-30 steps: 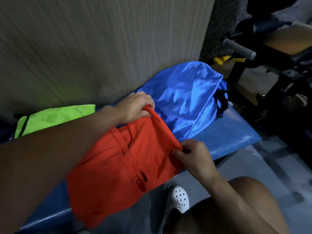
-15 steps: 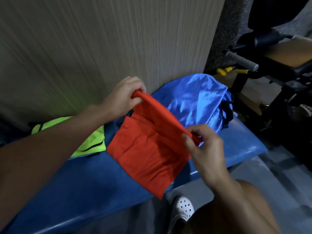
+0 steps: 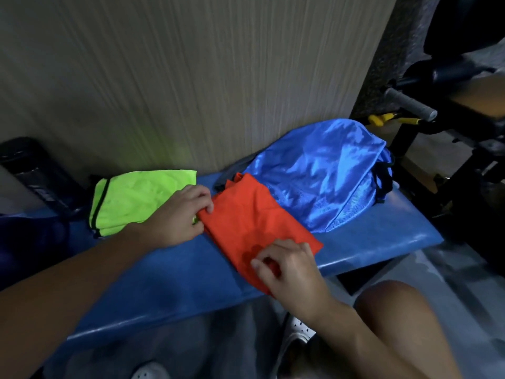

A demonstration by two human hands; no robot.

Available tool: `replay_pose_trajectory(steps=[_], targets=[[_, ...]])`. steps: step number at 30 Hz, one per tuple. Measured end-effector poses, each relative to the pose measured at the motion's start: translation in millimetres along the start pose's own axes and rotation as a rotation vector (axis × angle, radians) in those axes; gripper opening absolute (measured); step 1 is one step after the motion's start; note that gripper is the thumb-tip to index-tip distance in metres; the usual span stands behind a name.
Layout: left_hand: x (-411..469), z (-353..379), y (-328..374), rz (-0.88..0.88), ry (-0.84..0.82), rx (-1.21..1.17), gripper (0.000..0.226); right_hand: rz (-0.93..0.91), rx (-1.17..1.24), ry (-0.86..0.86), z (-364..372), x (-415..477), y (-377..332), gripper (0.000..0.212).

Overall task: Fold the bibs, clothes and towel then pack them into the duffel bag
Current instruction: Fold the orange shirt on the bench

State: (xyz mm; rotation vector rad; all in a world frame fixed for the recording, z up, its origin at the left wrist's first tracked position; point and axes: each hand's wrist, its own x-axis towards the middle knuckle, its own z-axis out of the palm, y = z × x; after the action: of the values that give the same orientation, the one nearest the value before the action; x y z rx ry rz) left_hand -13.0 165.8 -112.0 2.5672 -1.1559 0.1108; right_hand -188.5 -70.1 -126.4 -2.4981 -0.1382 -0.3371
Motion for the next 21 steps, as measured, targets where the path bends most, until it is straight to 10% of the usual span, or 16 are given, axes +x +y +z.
replay_pose_trajectory(steps=[9, 21], targets=[[-6.6, 29.2, 29.0, -0.241, -0.184, -0.041, 0.07, 0.116, -0.359, -0.103, 21.7, -3.7, 21.3, 0.048], [-5.0, 23.0, 101.3, -0.088, 0.164, 0.267, 0.043, 0.086, -0.416, 0.084, -2.8, 11.2, 43.7, 0.046]])
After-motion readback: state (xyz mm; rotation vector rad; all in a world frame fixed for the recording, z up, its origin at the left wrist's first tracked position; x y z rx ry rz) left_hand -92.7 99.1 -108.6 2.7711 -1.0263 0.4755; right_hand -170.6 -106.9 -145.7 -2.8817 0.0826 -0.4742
